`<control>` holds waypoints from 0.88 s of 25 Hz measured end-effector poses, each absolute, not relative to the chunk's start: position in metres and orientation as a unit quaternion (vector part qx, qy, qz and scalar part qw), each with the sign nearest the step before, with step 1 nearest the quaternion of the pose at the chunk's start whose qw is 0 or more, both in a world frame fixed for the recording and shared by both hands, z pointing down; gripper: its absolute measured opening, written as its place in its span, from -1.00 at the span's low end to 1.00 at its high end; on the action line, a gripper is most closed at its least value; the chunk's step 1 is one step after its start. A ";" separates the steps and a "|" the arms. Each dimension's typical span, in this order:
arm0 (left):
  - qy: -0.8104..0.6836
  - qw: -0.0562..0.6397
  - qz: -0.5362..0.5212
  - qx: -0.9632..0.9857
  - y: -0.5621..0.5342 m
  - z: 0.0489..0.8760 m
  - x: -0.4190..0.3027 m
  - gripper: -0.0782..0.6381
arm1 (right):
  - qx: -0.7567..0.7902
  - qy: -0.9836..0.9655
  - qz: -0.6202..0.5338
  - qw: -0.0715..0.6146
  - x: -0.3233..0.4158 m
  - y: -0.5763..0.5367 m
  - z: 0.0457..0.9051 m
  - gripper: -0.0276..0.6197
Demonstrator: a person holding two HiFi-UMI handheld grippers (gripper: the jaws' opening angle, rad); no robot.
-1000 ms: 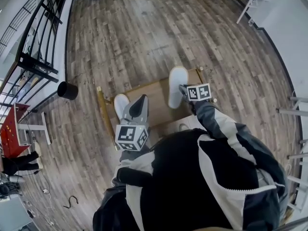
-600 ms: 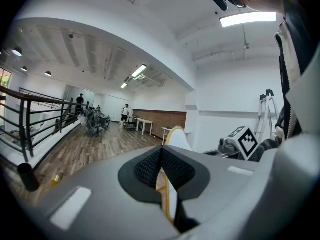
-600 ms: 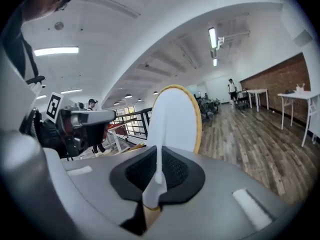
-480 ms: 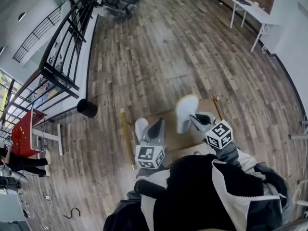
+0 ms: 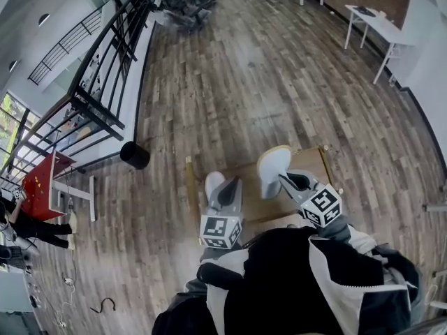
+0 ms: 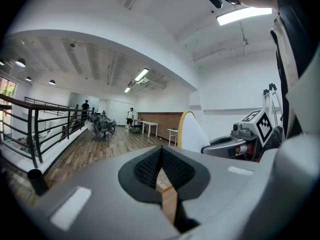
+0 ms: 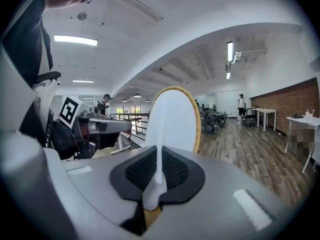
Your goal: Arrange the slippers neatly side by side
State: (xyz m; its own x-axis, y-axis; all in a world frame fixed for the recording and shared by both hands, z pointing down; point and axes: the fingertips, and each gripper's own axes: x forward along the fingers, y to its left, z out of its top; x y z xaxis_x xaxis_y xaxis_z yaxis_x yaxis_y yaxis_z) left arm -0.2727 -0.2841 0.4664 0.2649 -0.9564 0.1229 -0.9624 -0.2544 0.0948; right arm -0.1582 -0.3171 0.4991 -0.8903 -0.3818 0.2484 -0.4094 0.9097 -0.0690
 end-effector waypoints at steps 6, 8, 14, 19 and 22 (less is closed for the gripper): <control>-0.616 0.077 0.018 0.784 -0.266 0.467 -0.291 -0.75 | 0.182 -0.973 0.080 0.121 -0.187 -0.304 0.504 -0.84; -0.622 0.076 0.016 0.779 -0.261 0.467 -0.297 -0.75 | 0.174 -0.973 0.084 0.127 -0.196 -0.303 0.509 -0.84; -0.644 0.081 0.010 0.761 -0.238 0.469 -0.325 -0.75 | 0.158 -0.968 0.115 0.159 -0.233 -0.300 0.548 -0.84; -0.650 0.082 0.010 0.755 -0.219 0.470 -0.341 -0.75 | 0.157 -0.947 0.186 0.210 -0.268 -0.303 0.613 -0.84; -0.652 0.085 0.016 0.754 -0.208 0.473 -0.346 -0.75 | 0.157 -0.928 0.222 0.255 -0.287 -0.303 0.661 -0.83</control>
State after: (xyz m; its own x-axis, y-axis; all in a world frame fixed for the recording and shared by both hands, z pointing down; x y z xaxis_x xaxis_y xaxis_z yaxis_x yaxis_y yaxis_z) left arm -0.3458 -0.2083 0.4731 0.1502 -0.9795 0.1346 -0.9849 -0.1364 0.1062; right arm -0.2867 -0.3033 0.6614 -0.8203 -0.1774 0.5438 -0.4045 0.8520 -0.3322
